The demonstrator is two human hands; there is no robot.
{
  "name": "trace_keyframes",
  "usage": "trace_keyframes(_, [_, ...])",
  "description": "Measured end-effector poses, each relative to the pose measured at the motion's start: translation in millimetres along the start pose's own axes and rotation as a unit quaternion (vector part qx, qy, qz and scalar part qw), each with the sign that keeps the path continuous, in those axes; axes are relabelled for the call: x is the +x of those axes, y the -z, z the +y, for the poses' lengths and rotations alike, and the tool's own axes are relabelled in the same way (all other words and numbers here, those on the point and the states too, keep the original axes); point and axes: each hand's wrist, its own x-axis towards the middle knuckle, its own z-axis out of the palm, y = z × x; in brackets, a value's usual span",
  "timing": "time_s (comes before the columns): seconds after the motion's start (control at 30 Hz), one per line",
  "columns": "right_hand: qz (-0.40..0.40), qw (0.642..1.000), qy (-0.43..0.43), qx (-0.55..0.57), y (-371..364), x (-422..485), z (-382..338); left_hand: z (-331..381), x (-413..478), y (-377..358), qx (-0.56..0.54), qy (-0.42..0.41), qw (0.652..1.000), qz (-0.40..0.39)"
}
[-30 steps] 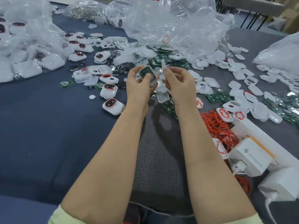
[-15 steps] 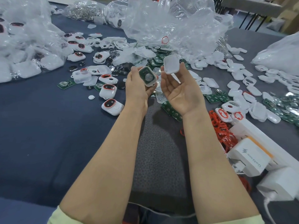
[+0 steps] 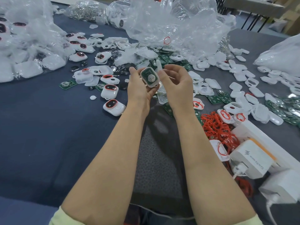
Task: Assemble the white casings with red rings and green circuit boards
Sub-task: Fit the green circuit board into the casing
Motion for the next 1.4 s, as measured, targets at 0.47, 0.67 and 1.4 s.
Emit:
trace_keyframes(0.47, [0.037,0.967,0.147,-0.203,0.1,-3.1,5.3,-0.7,-4.5,1.9,0.023,-0.028,0.999,-0.015])
trace_keyframes(0.67, [0.104,0.991,-0.073,0.034,8.5,5.9,4.2,1.0,-8.2,1.1,0.009,-0.026,0.999,-0.017])
trace_keyframes(1.4, [0.094,0.994,-0.003,-0.048,4.2,2.0,3.7,3.2,-9.4,1.4,-0.012,-0.017,0.999,-0.03])
